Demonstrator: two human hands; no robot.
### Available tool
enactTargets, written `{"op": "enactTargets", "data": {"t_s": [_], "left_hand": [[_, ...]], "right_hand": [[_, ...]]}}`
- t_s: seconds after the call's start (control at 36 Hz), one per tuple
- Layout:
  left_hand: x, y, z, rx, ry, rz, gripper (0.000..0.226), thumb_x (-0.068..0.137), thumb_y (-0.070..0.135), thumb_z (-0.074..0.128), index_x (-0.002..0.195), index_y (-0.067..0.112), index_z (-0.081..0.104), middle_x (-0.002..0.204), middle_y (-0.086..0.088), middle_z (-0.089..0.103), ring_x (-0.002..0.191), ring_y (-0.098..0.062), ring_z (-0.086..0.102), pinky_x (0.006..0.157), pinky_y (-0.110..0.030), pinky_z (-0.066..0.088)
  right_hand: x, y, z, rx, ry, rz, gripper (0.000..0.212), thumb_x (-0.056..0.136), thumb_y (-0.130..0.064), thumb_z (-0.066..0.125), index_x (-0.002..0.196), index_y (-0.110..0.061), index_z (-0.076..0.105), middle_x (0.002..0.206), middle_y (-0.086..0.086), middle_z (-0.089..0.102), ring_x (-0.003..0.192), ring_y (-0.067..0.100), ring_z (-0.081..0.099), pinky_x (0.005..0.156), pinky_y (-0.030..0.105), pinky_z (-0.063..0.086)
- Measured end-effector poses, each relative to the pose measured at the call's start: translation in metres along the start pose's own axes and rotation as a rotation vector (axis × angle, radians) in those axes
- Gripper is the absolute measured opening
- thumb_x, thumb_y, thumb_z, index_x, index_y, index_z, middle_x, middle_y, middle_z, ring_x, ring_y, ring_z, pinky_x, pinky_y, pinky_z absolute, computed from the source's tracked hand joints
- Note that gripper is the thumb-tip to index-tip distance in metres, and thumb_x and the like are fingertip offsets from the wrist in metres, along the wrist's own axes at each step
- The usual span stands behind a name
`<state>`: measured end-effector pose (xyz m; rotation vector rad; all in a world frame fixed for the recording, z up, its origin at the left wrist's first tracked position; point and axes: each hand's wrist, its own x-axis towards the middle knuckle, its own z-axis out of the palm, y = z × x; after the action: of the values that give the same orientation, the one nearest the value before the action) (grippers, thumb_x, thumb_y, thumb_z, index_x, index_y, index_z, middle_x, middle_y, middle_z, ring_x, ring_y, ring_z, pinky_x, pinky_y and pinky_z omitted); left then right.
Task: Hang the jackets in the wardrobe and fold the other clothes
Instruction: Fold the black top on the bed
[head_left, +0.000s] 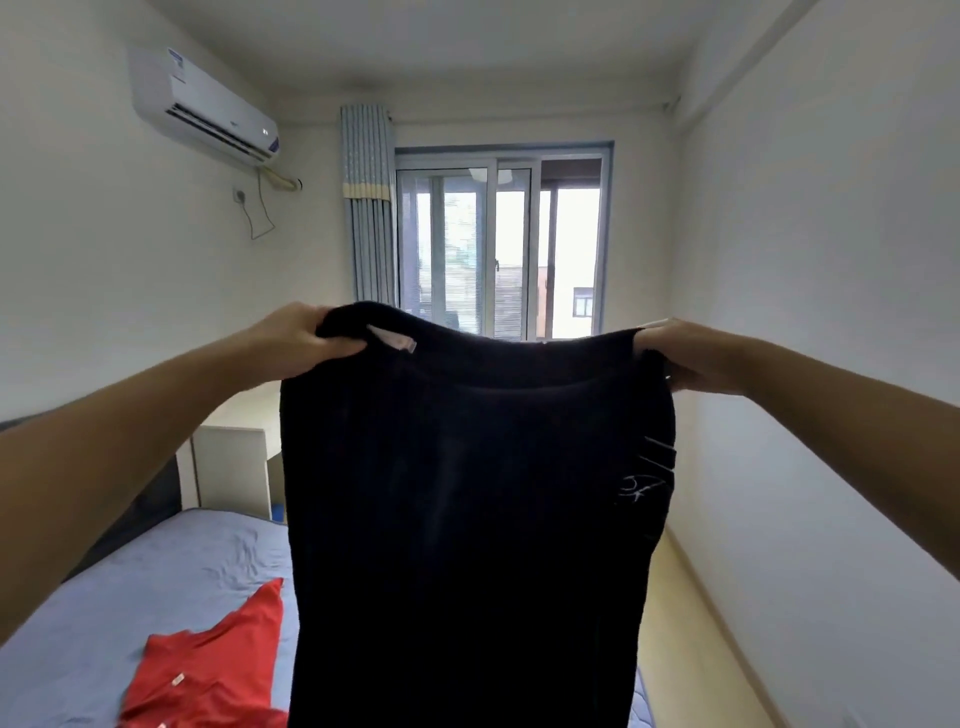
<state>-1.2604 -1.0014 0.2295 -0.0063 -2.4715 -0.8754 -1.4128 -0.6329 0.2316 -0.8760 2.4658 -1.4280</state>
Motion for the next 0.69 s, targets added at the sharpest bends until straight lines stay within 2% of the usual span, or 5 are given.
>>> {"op": "enactTargets", "data": {"t_s": [0.14, 0.25, 0.44, 0.56, 0.69], "left_hand": [[0.0, -0.007, 0.002, -0.224, 0.141, 0.004, 0.013, 0.095, 0.024, 0.057, 0.105, 0.019, 0.064, 0.103, -0.007, 0.067, 0.093, -0.02, 0.064, 0.08, -0.033, 0.052], [0.0, -0.014, 0.004, 0.254, 0.325, 0.185, 0.021, 0.093, 0.031, 0.058, 0.098, 0.011, 0.063, 0.089, -0.006, 0.065, 0.081, -0.024, 0.06, 0.076, -0.037, 0.046], [-0.018, -0.039, -0.004, 1.032, 0.135, 0.691, 0.055, 0.069, 0.065, 0.067, 0.093, 0.016, 0.056, 0.048, 0.004, 0.057, 0.036, -0.022, 0.055, 0.039, -0.02, 0.032], [-0.016, -0.051, 0.014, 0.974, 0.045, 0.523, 0.026, 0.076, 0.025, 0.069, 0.097, 0.013, 0.058, 0.075, -0.005, 0.067, 0.057, -0.028, 0.063, 0.049, -0.032, 0.045], [-0.012, -0.058, 0.036, 1.188, 0.061, 0.174, 0.029, 0.095, 0.019, 0.037, 0.113, 0.004, 0.054, 0.107, -0.017, 0.054, 0.088, -0.033, 0.061, 0.067, -0.037, 0.047]], "right_hand": [[0.007, 0.003, 0.012, 0.122, 0.094, 0.068, 0.019, 0.094, -0.02, 0.043, 0.082, -0.012, 0.055, 0.061, 0.003, 0.057, 0.058, 0.016, 0.056, 0.053, 0.027, 0.045], [0.012, 0.006, 0.01, -0.047, 0.104, -0.153, 0.029, 0.096, -0.037, 0.05, 0.086, -0.015, 0.064, 0.07, 0.002, 0.066, 0.064, 0.016, 0.064, 0.056, 0.024, 0.049], [0.006, 0.033, 0.007, -0.738, -0.02, -0.443, 0.033, 0.068, -0.04, 0.082, 0.092, -0.03, 0.062, 0.077, -0.024, 0.062, 0.074, -0.01, 0.06, 0.061, 0.0, 0.041], [0.008, 0.056, 0.012, -0.816, -0.14, -0.281, 0.013, 0.079, -0.025, 0.077, 0.085, -0.022, 0.067, 0.069, -0.02, 0.061, 0.062, -0.014, 0.057, 0.058, 0.001, 0.039], [0.002, 0.067, 0.023, -0.203, -0.243, -0.171, 0.013, 0.091, -0.011, 0.061, 0.103, -0.014, 0.067, 0.093, -0.003, 0.073, 0.09, 0.009, 0.069, 0.074, 0.019, 0.054]]}}
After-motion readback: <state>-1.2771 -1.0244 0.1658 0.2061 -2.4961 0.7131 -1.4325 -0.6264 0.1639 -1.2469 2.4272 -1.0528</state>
